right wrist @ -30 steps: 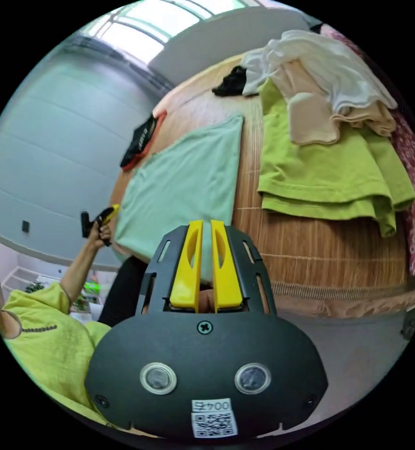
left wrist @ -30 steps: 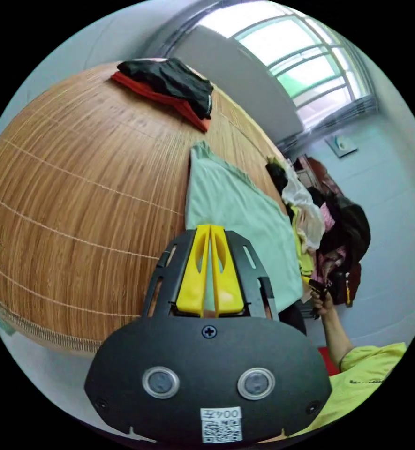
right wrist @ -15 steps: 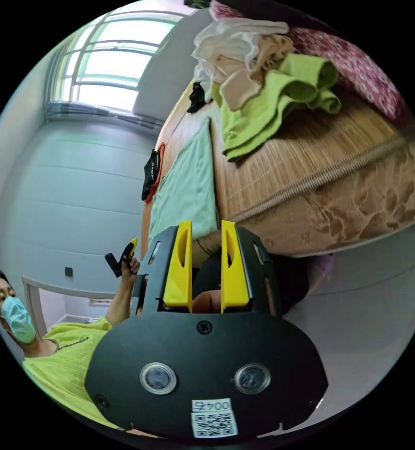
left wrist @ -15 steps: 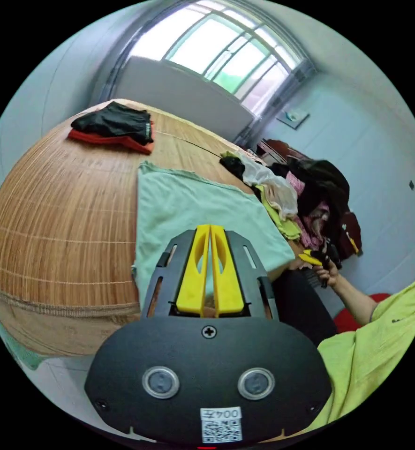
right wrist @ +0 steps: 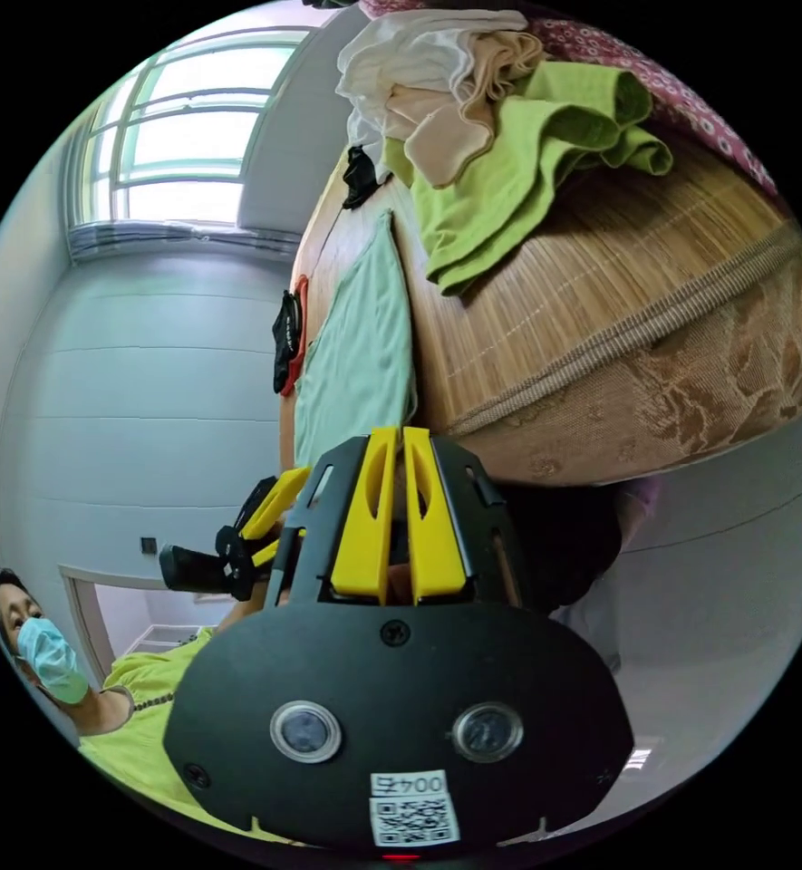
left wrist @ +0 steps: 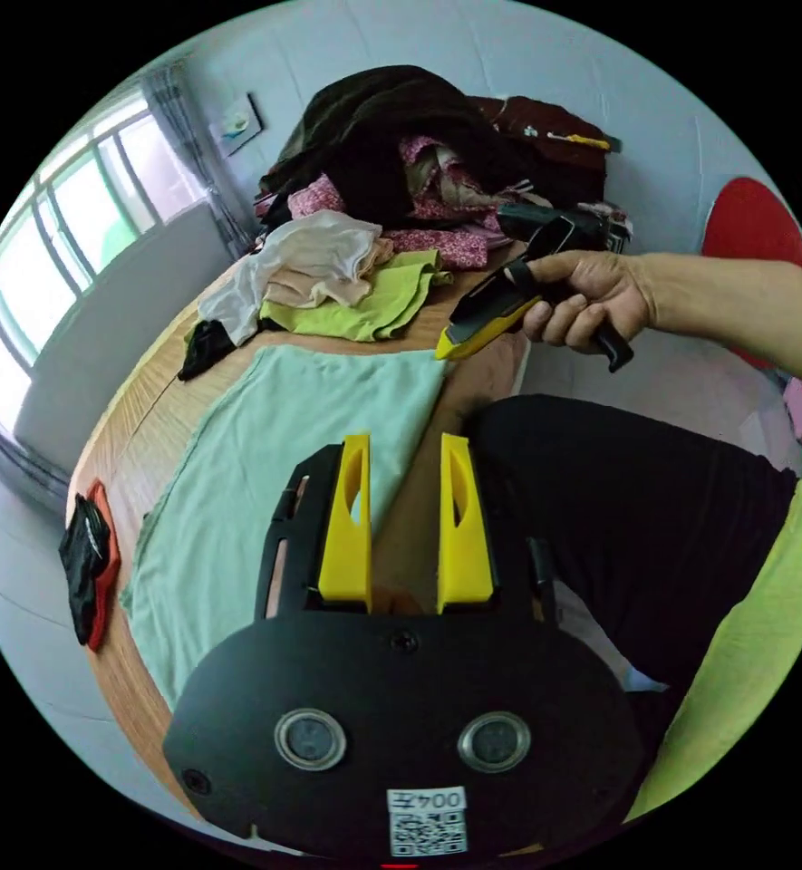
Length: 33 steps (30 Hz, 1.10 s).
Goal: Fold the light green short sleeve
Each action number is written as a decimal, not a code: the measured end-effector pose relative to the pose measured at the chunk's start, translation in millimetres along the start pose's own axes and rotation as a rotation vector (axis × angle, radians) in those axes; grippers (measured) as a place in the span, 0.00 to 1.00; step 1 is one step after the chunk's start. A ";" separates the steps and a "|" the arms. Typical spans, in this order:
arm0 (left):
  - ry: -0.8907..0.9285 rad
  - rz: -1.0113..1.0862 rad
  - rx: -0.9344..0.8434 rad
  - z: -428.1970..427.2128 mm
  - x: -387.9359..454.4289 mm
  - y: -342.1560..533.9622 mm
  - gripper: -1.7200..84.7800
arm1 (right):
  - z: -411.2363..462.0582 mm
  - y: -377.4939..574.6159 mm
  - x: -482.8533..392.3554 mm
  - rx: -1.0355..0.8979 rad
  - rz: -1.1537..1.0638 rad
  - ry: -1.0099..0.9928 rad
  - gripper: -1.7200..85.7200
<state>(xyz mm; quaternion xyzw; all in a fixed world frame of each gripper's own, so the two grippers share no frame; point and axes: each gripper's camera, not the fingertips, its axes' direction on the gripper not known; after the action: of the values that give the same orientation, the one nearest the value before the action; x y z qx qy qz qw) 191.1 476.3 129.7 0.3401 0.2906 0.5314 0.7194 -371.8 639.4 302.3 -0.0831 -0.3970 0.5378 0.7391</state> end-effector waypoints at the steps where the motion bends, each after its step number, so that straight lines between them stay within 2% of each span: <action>1: -0.053 0.046 -0.020 4.4 13.2 -16.8 0.16 | -3.4 -2.9 -6.3 -0.005 -0.023 -0.001 0.04; 6: -0.171 0.137 -0.121 31.6 46.2 -65.1 0.15 | -13.7 -16.0 -30.2 -0.037 -0.092 -0.001 0.04; 9: -0.204 0.059 -0.155 41.1 42.0 -81.0 0.10 | -18.6 -24.1 -40.5 -0.061 -0.136 -0.021 0.04; 12: -0.161 -0.084 -0.136 31.8 27.7 -86.9 0.05 | -32.3 -34.5 -45.0 -0.019 -0.190 -0.044 0.06; 16: -0.128 -0.208 -0.066 12.0 15.5 -79.3 0.04 | -43.5 -84.5 -23.5 -0.005 -0.124 -0.146 0.17; 23: -0.071 -0.322 -0.008 -1.1 -0.8 -58.3 0.03 | -18.7 -209.1 -20.7 -0.098 -0.018 -0.155 0.23; 30: -0.024 -0.421 0.053 -13.9 -16.3 -27.9 0.03 | 1.3 -307.8 -59.3 -0.184 -0.015 -0.037 0.20; 33: -0.020 -0.450 0.077 -19.3 -20.7 -14.4 0.03 | -0.4 -338.6 -78.2 -0.218 -0.042 0.044 0.14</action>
<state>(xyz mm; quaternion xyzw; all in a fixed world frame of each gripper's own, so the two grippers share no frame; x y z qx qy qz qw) 178.7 456.9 107.8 0.2991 0.3723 0.3425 0.8091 -133.0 434.0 449.3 -0.1664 -0.4384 0.4741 0.7452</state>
